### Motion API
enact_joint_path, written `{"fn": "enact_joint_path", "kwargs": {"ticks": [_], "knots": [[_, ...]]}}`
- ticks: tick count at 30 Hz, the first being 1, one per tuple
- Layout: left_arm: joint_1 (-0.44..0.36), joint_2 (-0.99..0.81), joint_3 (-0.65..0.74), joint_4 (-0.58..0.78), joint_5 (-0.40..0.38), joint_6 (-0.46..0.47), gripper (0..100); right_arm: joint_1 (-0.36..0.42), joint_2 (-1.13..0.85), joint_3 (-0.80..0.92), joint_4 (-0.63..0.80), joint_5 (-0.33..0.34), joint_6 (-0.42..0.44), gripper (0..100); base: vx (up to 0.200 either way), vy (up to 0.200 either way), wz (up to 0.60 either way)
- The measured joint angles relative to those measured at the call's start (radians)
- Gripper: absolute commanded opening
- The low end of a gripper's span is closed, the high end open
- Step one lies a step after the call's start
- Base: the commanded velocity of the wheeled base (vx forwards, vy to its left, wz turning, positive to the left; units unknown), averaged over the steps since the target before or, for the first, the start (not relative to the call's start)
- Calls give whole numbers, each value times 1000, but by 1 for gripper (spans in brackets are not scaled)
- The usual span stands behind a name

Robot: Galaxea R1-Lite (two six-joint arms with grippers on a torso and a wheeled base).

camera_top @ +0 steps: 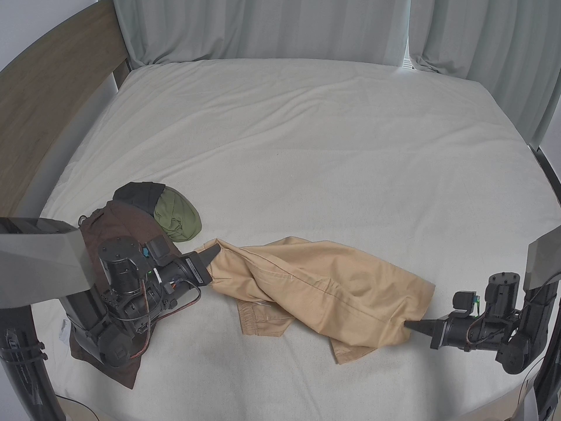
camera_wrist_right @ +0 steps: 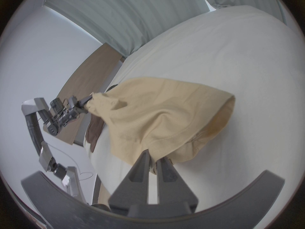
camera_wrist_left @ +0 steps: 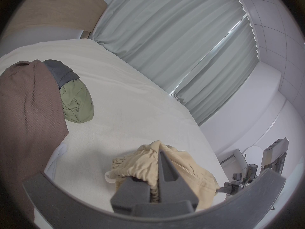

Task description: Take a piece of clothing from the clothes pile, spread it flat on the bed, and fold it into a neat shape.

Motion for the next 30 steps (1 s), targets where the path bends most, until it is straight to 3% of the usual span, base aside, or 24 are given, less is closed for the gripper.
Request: {"fn": "enact_joint_path", "kwargs": {"ticks": [9, 18, 19, 23, 30], "knots": [[0, 7, 3, 0, 0, 1, 0, -147, 25, -78, 0, 10, -9, 0, 0, 0, 0], [0, 14, 2, 0, 0, 1, 0, -169, 49, -85, 0, 74, -21, 0, 0, 0, 0], [0, 15, 2, 0, 0, 2, 0, -167, 49, -79, 0, 76, -29, 100, 0, 0, 0], [0, 15, 1, 0, 0, 1, 0, -153, 47, -55, 0, 83, -76, 100, 0, 0, 0], [0, 16, 1, 0, 0, 1, 0, -108, 40, -16, -1, 102, -83, 100, 0, 0, 0]]}}
